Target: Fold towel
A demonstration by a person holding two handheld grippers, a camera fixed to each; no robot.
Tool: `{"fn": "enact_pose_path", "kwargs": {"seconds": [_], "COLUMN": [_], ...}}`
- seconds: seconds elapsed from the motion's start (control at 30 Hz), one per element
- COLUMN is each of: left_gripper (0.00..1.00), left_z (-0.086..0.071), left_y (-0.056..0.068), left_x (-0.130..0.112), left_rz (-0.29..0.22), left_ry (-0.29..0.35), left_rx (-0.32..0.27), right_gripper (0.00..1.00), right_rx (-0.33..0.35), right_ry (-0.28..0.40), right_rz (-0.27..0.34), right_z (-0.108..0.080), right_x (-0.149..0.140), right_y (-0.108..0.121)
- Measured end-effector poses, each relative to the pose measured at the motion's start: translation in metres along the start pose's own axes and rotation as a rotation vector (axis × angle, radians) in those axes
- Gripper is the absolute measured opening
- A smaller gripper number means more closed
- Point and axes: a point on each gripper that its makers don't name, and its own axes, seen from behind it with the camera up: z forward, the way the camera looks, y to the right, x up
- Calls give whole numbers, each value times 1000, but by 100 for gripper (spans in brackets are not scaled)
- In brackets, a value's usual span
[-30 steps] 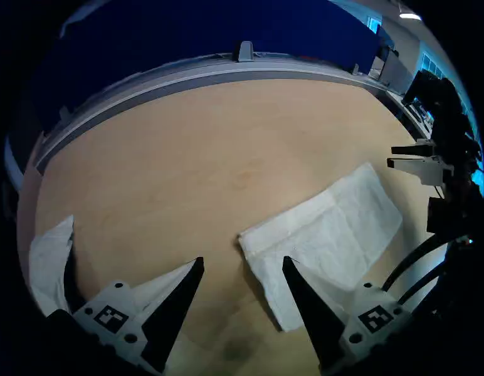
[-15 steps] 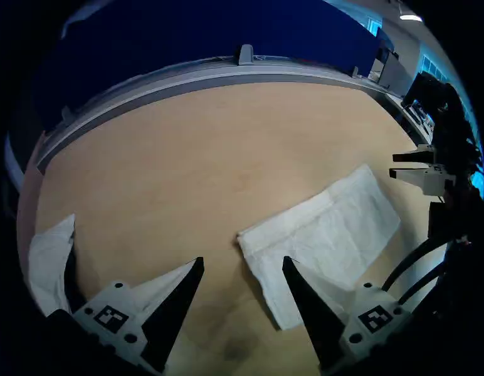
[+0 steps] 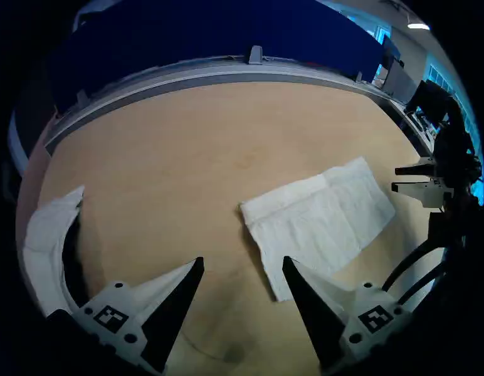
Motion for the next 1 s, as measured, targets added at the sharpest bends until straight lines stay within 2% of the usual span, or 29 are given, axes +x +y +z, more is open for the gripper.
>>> {"fn": "enact_pose_path", "kwargs": {"seconds": [0.2,0.5,0.7,1.0], "left_gripper": [93,93,93,93], "left_z": [-23,-60,-79,-104], "left_y": [-3,-7,-14,-30], "left_x": [-27,-74,-98,-118], "left_rz": [-50,-153,-181,-228], "left_ry": [21,35,41,61], "left_rx": [51,113,152,193], "right_gripper": [100,100,100,100], "right_rx": [18,38,61,101], "right_ry": [-10,-27,-44,-75], "right_rz": [-7,-62,-102,-173], "right_z": [-9,-18,-23,-22], "right_x": [-14,-29,-40,-55], "right_y": [-6,-14,-20,-28]}}
